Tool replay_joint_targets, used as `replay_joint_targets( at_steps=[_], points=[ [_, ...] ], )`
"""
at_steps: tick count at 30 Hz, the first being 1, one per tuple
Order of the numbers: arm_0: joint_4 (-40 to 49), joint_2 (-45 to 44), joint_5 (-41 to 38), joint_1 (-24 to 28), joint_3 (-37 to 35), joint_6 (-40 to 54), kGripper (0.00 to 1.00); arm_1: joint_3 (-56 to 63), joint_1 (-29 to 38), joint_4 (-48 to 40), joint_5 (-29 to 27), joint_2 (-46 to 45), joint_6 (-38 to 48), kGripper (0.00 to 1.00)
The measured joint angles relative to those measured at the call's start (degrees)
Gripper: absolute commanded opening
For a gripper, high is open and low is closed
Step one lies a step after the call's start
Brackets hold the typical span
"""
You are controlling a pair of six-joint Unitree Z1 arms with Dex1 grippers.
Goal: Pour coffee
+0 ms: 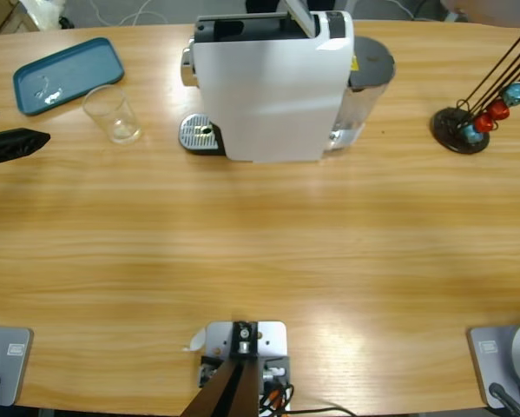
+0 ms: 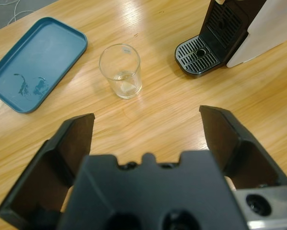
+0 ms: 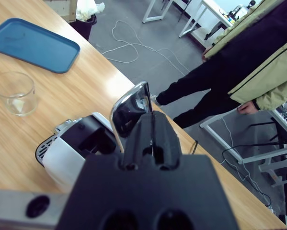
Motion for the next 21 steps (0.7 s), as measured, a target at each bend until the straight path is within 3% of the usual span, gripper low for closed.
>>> replay_joint_targets(
  at_steps=[21],
  points=[
    [0.0, 0.1, 0.0, 0.0, 0.0, 0.0, 0.945, -1.76, 0.2, -2.93, 0.01, 5.85, 0.4, 0.0]
  ],
)
